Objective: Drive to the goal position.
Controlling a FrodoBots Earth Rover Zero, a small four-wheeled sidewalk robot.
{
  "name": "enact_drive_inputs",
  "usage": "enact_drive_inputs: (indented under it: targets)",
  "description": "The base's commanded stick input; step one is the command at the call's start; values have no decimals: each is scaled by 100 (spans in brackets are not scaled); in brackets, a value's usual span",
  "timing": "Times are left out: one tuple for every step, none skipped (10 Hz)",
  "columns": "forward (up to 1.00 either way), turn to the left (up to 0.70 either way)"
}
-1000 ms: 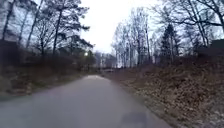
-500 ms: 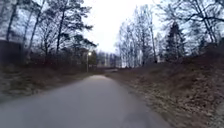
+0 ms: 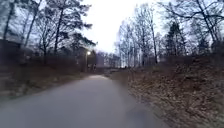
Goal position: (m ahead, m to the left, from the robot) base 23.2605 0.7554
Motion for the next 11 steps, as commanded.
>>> enact_drive_inputs:
  targets:
    - [100, 33]
    - [100, 17]
    - [100, 1]
    - [100, 0]
    - [100, 0]
    - [100, 0]
    - [100, 0]
    - [100, 21]
    - [100, 33]
    - [100, 32]
    - [100, 0]
